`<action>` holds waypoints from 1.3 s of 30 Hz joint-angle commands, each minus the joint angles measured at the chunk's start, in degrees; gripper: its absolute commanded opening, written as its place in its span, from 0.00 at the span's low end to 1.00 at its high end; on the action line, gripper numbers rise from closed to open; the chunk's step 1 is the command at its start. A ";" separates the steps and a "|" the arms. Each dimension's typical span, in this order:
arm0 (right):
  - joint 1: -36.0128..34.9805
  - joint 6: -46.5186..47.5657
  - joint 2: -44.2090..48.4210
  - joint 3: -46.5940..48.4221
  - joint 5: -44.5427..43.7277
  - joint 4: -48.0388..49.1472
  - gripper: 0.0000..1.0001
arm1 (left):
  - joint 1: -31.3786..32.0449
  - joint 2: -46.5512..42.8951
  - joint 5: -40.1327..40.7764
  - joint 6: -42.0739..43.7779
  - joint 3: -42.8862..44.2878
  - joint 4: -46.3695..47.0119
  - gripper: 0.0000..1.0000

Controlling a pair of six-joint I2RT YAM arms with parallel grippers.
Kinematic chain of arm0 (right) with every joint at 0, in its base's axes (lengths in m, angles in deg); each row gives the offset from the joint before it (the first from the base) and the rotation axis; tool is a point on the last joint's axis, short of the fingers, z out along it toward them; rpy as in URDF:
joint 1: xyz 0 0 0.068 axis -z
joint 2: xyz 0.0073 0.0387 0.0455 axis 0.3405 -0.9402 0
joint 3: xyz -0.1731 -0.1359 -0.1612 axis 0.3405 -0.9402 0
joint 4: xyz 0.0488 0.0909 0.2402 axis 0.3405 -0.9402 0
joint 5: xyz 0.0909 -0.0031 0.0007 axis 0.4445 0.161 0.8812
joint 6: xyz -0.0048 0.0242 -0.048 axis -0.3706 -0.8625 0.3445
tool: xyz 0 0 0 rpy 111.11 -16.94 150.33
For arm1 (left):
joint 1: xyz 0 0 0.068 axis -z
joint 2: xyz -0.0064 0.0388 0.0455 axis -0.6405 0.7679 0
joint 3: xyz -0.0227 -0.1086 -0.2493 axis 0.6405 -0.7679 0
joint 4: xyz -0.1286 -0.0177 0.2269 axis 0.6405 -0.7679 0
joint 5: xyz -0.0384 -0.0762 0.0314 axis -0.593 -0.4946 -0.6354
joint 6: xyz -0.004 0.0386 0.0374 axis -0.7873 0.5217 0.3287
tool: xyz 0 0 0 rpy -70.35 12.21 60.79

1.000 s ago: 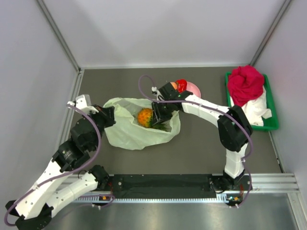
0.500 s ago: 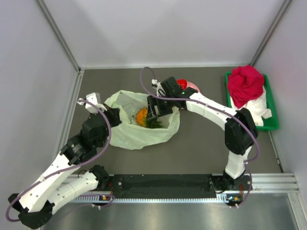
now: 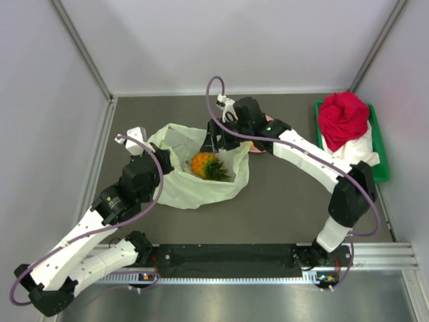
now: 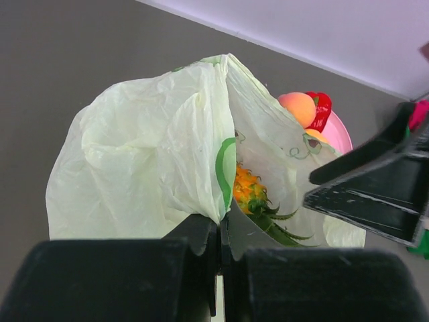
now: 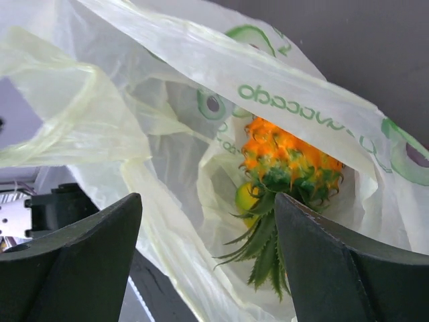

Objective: Place the fruits into the plastic bag

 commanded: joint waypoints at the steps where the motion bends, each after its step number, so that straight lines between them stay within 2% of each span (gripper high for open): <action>1: -0.08 -0.47 7.89 0.10 -0.24 5.72 0.79 | -0.16 -0.53 6.47 -3.74 -0.03 0.15 0.00; 6: 2.29 -2.14 10.90 -0.08 -1.56 4.68 0.79 | -0.16 -2.73 7.19 -3.84 -1.87 1.64 0.00; 12: 9.58 -0.56 13.44 -1.57 -4.72 1.60 0.79 | -0.16 -2.38 7.98 -3.14 -1.26 0.85 0.00; 17: 18.53 -3.72 14.94 -6.66 -0.95 2.91 0.79 | -0.16 -2.73 9.82 -2.96 -0.99 0.84 0.00; 20: 20.66 -1.10 14.50 -7.29 -4.54 0.47 0.78 | -0.16 -2.56 9.74 -2.70 -0.91 1.02 0.00; 29: 22.16 6.47 7.04 -4.74 -13.07 -8.77 0.78 | -0.16 -1.15 8.33 -2.96 -0.55 0.85 0.00; 39: 22.33 4.89 -4.29 3.34 -10.27 -8.60 0.77 | -0.16 -2.20 10.97 -3.58 0.32 -1.79 0.00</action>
